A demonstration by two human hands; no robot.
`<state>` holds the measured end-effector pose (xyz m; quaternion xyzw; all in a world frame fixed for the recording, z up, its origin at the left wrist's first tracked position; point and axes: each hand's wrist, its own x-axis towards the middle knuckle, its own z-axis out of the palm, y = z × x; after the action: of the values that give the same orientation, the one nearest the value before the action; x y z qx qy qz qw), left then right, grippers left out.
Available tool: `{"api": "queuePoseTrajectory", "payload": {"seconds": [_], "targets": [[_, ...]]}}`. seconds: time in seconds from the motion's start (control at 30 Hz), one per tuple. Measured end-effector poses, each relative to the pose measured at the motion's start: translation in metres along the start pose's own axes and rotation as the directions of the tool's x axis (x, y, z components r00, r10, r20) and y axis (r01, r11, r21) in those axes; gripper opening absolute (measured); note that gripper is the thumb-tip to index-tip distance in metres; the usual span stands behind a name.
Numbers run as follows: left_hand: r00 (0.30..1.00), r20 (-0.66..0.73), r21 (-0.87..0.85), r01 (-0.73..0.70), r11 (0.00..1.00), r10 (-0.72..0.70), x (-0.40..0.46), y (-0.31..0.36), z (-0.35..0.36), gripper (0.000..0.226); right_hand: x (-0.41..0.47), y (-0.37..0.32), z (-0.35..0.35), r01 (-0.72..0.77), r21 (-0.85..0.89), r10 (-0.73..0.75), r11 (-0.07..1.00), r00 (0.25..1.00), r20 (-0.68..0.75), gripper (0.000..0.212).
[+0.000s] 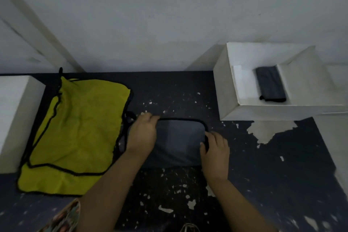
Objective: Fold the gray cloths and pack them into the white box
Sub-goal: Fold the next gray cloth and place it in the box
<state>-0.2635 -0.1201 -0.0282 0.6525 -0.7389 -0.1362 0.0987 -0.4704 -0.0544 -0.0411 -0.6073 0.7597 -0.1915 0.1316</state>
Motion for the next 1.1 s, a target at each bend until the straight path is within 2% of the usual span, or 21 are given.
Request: {"api": "queuePoseTrajectory", "payload": {"seconds": [0.1, 0.23, 0.37, 0.47, 0.6, 0.73, 0.87, 0.97, 1.1], "targets": [[0.974, 0.109, -0.147, -0.18, 0.973, 0.197, 0.009, 0.05, 0.022, 0.044, -0.026, 0.009, 0.001, -0.052, -0.025, 0.052, 0.998, 0.999, 0.016, 0.034], [0.889, 0.211, -0.218, -0.361, 0.907, 0.405, 0.019, 0.099, 0.038, 0.052, -0.037, 0.018, 0.0, -0.075, -0.045, 0.076, 0.996, 0.996, 0.035, 0.028], [0.824, 0.388, -0.145, -0.388, 0.91, 0.414, 0.031, 0.115, 0.04, 0.039, -0.033, 0.017, -0.002, -0.133, -0.005, 0.133, 0.991, 0.989, 0.071, 0.022], [0.804, 0.398, -0.033, -0.468, 0.883, 0.441, 0.04, 0.119, 0.036, 0.03, -0.032, 0.016, -0.001, -0.185, 0.003, 0.184, 0.983, 0.979, 0.093, 0.023], [0.779, 0.456, -0.011, -0.478, 0.878, 0.43, 0.049, 0.124, 0.03, 0.014, -0.031, 0.02, 0.0, -0.242, -0.005, 0.241, 0.97, 0.964, 0.111, 0.027], [0.768, 0.396, -0.001, -0.548, 0.837, 0.503, 0.05, 0.12, 0.032, 0.015, -0.028, 0.019, 0.0, -0.276, 0.001, 0.274, 0.961, 0.952, 0.14, 0.021], [0.799, 0.328, -0.116, -0.495, 0.861, 0.503, 0.047, 0.112, 0.03, 0.007, -0.025, 0.012, -0.007, -0.326, 0.018, 0.317, 0.945, 0.93, 0.188, 0.016], [0.785, 0.286, -0.094, -0.548, 0.831, 0.55, 0.044, 0.101, 0.019, 0.008, -0.036, -0.002, -0.017, -0.256, 0.007, 0.254, 0.967, 0.963, 0.088, 0.007], [0.778, 0.258, -0.042, -0.583, 0.811, 0.573, 0.043, 0.067, -0.003, 0.018, -0.052, -0.03, -0.023, -0.069, 0.054, 0.075, 0.996, 0.992, -0.103, 0.019]]}}
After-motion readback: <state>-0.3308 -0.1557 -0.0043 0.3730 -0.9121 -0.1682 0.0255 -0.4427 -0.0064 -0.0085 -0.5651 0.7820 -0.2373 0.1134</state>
